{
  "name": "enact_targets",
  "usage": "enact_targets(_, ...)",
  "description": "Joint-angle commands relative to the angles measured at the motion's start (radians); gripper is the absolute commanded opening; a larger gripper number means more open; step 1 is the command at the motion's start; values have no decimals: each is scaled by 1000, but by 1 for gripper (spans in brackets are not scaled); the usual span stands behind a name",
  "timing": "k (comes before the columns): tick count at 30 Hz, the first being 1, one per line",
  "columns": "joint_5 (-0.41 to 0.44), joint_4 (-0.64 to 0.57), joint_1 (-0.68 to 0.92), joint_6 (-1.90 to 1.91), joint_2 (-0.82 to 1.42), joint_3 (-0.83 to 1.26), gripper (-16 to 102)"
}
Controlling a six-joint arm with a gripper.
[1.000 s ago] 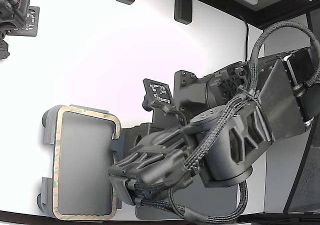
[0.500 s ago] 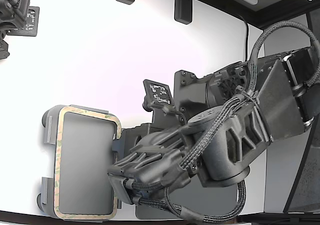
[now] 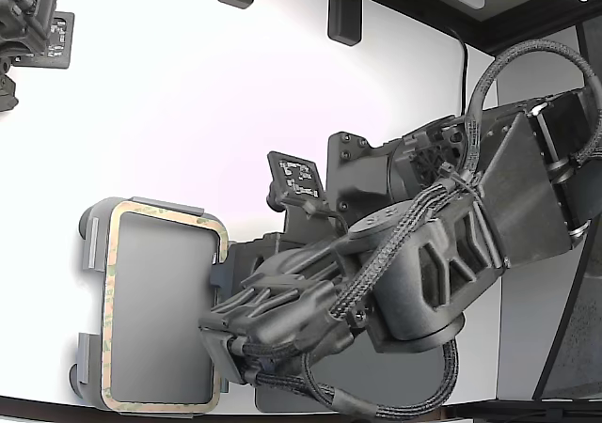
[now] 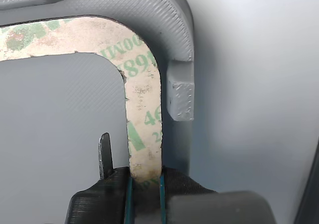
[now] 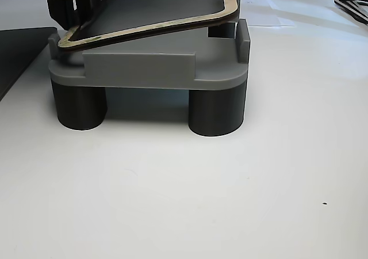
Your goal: Move top rectangular frame to the holder.
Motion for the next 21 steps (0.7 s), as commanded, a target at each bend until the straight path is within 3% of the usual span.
enact_targets(1,-5,0,-15,3,26,-12,-8)
enact_targets(6,-8,-6,-15,3,26,-5,-3)
enact_targets(9,-8,-5,-15,3,25,-8,11)
enact_targets(11,-5,2,-14,-2,25,-14,34)
enact_targets(13,-2,9,-14,-5,25,-20,89)
enact_targets(14,0,15,-14,-6,23,-25,95)
enact_targets(21,8,43,-14,-12,14,-63,100)
